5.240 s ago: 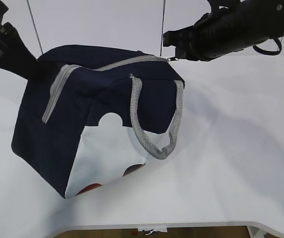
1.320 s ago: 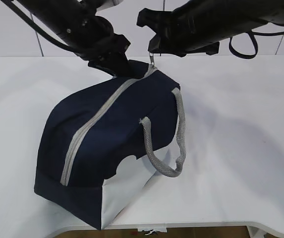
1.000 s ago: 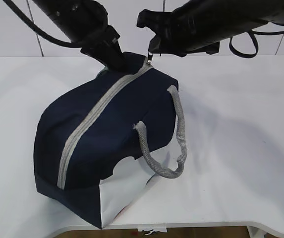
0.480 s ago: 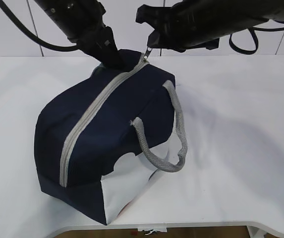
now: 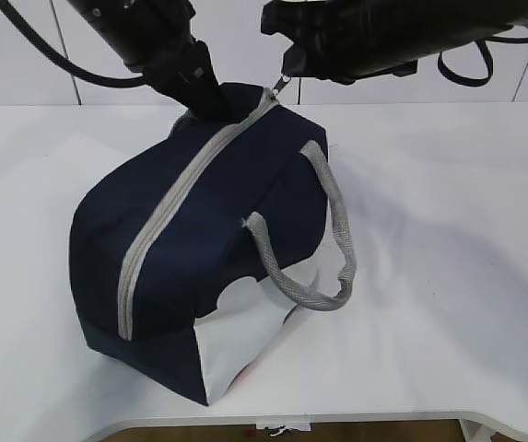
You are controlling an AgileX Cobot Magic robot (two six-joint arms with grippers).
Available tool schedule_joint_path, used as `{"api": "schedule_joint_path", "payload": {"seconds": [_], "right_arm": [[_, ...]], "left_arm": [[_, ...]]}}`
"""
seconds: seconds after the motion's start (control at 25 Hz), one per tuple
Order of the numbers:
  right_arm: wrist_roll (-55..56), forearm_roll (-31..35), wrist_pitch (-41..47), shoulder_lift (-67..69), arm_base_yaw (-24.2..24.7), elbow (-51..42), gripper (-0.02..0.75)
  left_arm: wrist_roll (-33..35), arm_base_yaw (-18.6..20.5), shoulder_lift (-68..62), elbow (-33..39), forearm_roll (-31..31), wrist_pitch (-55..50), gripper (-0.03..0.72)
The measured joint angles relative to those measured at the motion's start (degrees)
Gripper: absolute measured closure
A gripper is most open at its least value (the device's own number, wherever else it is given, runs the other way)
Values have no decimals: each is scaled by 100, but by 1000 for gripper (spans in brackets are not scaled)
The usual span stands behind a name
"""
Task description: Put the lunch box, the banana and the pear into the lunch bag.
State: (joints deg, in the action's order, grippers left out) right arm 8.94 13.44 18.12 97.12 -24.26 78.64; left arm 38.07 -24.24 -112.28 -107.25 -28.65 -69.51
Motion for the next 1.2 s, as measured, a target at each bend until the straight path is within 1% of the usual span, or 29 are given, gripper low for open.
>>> {"api": "schedule_joint_path", "payload": {"seconds": [0.36, 0.48, 0.64, 0.76, 0.92, 1.2], "right_arm": [[0, 126, 0, -7, 441, 0, 749], [0, 162, 0, -7, 453, 0, 749], [0, 499, 21, -12, 487, 0, 749], [0, 599, 21, -12, 502, 0, 749], [0, 609, 21, 11, 502, 0, 749], [11, 687, -23, 250, 510, 13, 749]], "left_arm": [[0, -22, 36, -23, -161, 289, 674], [0, -22, 36, -23, -173, 304, 675], [19, -22, 36, -23, -173, 304, 675], [65, -34, 36, -23, -173, 292, 675], [149, -112, 36, -23, -173, 292, 675], [160, -112, 36, -23, -21, 303, 675]]}}
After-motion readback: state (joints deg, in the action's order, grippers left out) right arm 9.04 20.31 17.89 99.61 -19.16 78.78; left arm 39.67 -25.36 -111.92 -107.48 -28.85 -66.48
